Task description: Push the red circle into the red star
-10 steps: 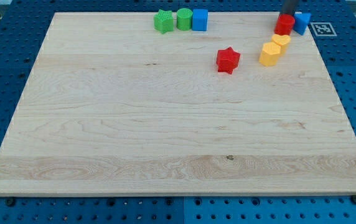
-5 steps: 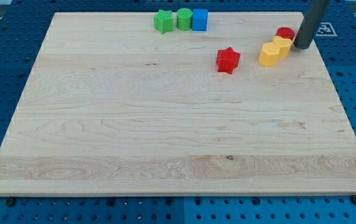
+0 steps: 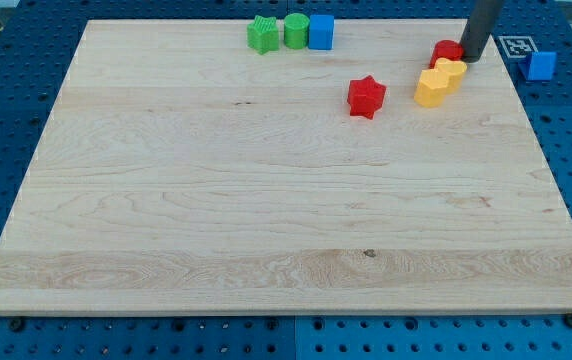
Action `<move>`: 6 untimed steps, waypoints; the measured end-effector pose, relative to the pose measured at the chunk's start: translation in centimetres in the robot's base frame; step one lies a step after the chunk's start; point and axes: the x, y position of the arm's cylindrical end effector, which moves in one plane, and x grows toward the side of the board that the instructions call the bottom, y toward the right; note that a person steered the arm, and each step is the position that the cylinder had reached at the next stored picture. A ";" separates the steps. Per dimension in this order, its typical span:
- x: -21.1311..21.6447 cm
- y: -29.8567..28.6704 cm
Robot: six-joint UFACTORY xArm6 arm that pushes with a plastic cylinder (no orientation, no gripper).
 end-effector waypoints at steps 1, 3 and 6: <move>0.0 0.0; -0.2 -4.1; -3.4 -7.3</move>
